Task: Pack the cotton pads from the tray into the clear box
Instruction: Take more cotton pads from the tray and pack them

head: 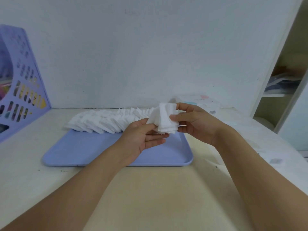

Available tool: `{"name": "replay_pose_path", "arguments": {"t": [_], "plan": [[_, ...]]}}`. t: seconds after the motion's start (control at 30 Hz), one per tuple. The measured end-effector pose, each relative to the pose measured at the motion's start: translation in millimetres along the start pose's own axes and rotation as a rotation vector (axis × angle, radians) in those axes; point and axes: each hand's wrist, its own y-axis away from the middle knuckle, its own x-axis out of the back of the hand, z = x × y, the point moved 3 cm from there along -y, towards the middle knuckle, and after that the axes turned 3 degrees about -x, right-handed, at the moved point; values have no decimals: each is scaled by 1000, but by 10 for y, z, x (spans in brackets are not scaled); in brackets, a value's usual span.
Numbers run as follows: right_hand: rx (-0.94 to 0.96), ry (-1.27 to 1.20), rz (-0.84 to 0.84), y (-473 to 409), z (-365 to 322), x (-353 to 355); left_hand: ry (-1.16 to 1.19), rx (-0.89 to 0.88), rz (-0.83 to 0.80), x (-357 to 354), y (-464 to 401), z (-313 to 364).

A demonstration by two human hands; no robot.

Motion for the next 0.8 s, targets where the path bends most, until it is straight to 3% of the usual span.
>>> {"name": "replay_pose_path", "arguments": {"t": [0.53, 0.8], "plan": [[34, -53, -18, -12, 33, -59, 48, 38, 8, -35, -14, -8], [293, 345, 307, 7, -75, -125, 76, -33, -21, -14, -17, 3]]}}
